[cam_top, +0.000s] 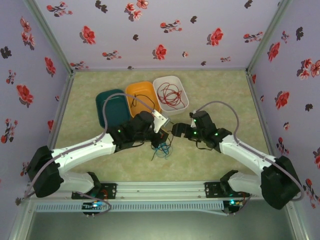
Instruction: Untangle the cables
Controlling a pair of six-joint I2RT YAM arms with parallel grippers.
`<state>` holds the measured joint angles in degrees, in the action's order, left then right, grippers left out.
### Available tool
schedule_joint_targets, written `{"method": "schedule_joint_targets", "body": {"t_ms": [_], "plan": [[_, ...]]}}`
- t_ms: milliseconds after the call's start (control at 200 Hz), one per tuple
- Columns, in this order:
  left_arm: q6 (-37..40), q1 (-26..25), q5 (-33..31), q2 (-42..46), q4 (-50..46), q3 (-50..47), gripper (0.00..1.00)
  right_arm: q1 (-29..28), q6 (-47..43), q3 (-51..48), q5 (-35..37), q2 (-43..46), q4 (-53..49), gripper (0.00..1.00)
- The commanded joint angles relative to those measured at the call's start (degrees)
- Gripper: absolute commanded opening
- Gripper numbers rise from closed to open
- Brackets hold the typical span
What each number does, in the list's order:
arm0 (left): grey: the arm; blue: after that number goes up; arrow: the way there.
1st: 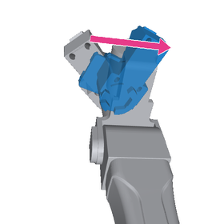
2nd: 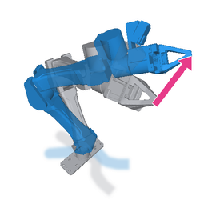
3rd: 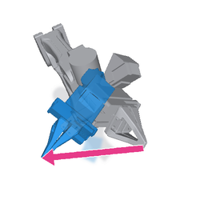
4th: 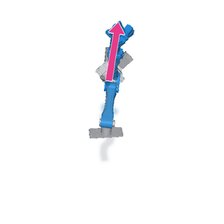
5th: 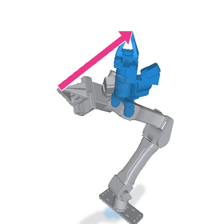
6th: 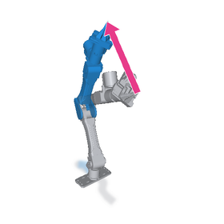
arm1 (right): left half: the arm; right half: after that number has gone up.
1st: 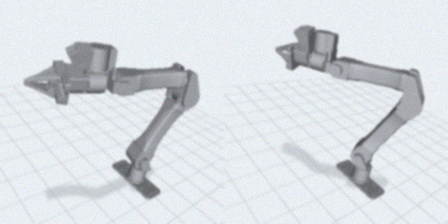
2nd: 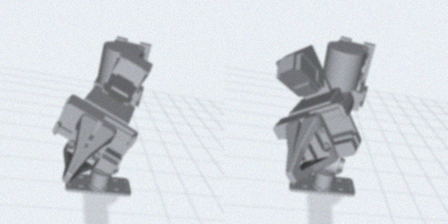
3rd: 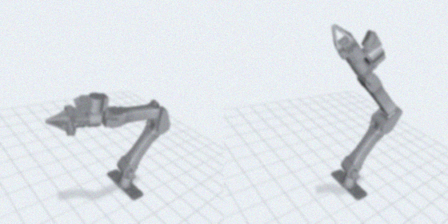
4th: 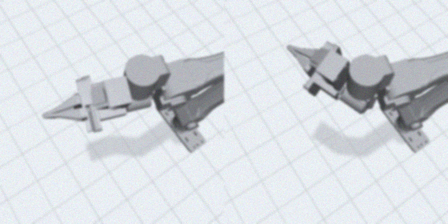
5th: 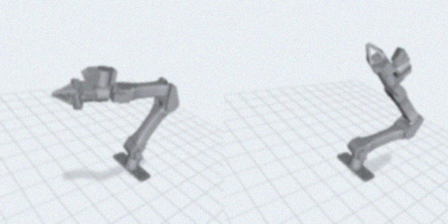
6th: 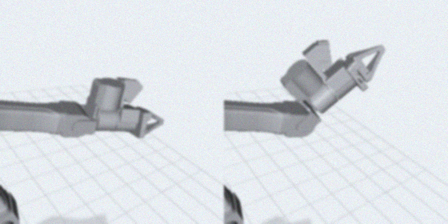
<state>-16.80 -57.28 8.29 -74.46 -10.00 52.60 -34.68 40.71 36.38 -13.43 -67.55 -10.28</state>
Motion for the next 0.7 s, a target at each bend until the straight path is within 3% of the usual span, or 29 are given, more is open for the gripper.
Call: {"method": "schedule_joint_targets", "body": {"t_ms": [0, 480, 605, 695], "plan": [[2.6, -0.4, -3.2, 1.2, 4.6, -1.2, 0.0, -1.0, -1.2, 2.3, -4.4, -2.5, 0.0, 0.93], [19.6, -2.0, 3.1, 10.4, 14.7, -12.1, 0.0, -1.2, -4.3, 6.1, -2.9, -4.9, -4.8, 0.94], [22.7, -1.9, 1.7, 11.9, 15.7, -14.4, 0.0, -0.8, -6.9, 9.0, -2.5, -3.8, -9.6, 0.94], [23.7, -1.9, 1.1, 11.2, 15.9, -14.6, 0.0, -0.8, -7.4, 10.2, -6.1, -4.8, -10.5, 0.94]]}}
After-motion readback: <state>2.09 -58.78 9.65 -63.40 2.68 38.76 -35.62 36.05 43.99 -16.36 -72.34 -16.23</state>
